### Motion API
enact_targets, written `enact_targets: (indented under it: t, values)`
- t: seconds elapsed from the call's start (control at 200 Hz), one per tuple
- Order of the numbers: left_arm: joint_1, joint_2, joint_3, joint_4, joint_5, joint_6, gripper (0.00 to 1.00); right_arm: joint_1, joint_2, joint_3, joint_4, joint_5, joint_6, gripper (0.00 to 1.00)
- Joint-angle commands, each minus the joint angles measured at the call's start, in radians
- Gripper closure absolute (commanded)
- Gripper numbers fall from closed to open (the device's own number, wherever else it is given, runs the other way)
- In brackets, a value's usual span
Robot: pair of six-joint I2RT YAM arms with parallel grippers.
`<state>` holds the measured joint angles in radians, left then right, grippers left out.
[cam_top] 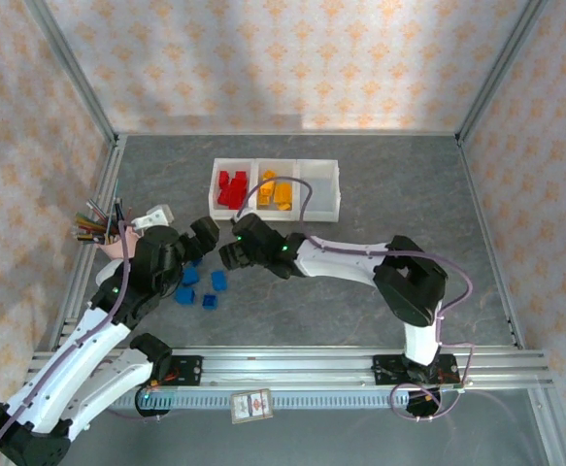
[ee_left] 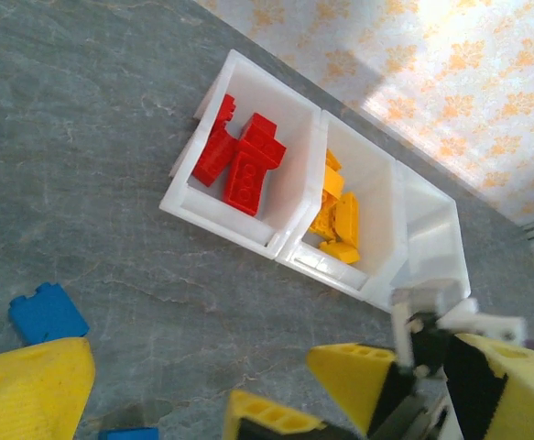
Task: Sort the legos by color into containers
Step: Pick up the lego from the center of the table.
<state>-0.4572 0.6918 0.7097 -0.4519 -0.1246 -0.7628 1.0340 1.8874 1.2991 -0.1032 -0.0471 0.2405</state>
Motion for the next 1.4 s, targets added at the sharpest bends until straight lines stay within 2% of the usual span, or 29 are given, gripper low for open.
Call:
enact_targets:
  t: [0.0, 0.365, 0.596, 0.906, 1.086, 1.391]
  values:
    - [0.009, -0.03, -0.014, -0.081, -0.044, -0.034, 0.01, 0.029, 0.052, 0.023, 0.043, -0.012, 0.054, 0.17]
    - [0.008, -0.101, -0.026, -0.155, -0.091, -0.067, 0.01, 0.093, 0.201, 0.139, 0.011, 0.023, 0.079, 0.17]
    - [0.009, -0.106, -0.03, -0.165, -0.105, -0.07, 0.01, 0.108, 0.265, 0.191, -0.025, 0.025, 0.071, 0.25]
    - [0.009, -0.099, -0.04, -0.151, -0.103, -0.069, 0.01, 0.113, 0.291, 0.191, -0.074, 0.037, 0.075, 0.42]
    - [0.009, -0.098, -0.04, -0.149, -0.098, -0.069, 0.01, 0.113, 0.257, 0.16, -0.079, 0.044, 0.079, 0.54]
    - [0.008, -0.091, -0.033, -0.136, -0.085, -0.069, 0.01, 0.112, 0.192, 0.15, -0.106, 0.061, 0.104, 0.62]
